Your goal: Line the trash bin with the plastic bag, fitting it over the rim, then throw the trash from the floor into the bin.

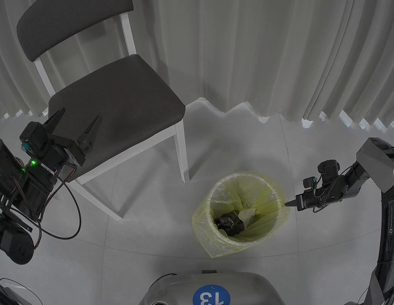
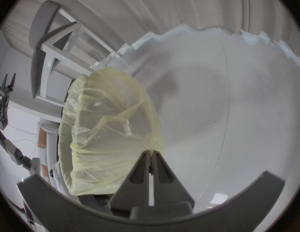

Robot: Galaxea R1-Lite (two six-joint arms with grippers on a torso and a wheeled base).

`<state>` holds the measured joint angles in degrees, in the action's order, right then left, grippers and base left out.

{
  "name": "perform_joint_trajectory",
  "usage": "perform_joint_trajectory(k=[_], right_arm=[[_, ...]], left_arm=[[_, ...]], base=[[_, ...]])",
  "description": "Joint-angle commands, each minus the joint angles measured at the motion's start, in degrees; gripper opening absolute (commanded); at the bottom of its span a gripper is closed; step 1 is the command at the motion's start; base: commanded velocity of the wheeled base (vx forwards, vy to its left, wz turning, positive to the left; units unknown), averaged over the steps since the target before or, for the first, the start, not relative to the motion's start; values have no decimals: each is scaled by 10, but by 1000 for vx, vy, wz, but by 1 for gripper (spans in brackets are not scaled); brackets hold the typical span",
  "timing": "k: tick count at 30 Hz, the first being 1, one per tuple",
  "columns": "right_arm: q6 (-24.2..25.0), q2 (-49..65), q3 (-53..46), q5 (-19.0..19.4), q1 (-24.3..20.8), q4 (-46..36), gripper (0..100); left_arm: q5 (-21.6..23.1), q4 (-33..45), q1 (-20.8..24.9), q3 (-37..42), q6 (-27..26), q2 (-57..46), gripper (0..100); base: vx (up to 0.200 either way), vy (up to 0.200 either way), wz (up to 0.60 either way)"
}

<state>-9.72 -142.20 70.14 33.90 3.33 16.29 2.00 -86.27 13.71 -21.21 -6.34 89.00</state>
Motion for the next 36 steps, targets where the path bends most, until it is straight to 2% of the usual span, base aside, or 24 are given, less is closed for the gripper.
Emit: perform_joint_trajectory(k=[1, 5, 12, 14, 17, 21, 25, 36], right_arm=[[0, -9, 12, 0, 3, 0, 0], [0, -26, 48, 0, 5, -8, 0], [-1, -92, 234, -2, 10, -158, 0], [-2, -120, 308, -6, 10, -223, 0], [-5, -141, 365, -8, 6, -278, 0], [-18, -152, 381, -9, 3, -301, 0], [-38, -171, 385, -37, -9, -303, 0], [-47, -164, 380, -36, -11, -300, 0]], left_arm=[[0, 0, 1, -1, 0, 4, 100], [0, 0, 1, -1, 0, 4, 100], [0, 0, 2, 1, 0, 3, 100], [-1, 0, 1, 6, 0, 0, 100], [0, 0, 1, 11, 0, -2, 100], [0, 0, 0, 10, 1, -1, 100], [0, -1, 3, 6, 0, 8, 100], [5, -16, 3, 6, 1, 13, 100]], base=[[0, 0, 0], [0, 0, 0], [0, 0, 0], [0, 0, 0], [0, 0, 0], [0, 0, 0], [0, 0, 0], [0, 0, 0]])
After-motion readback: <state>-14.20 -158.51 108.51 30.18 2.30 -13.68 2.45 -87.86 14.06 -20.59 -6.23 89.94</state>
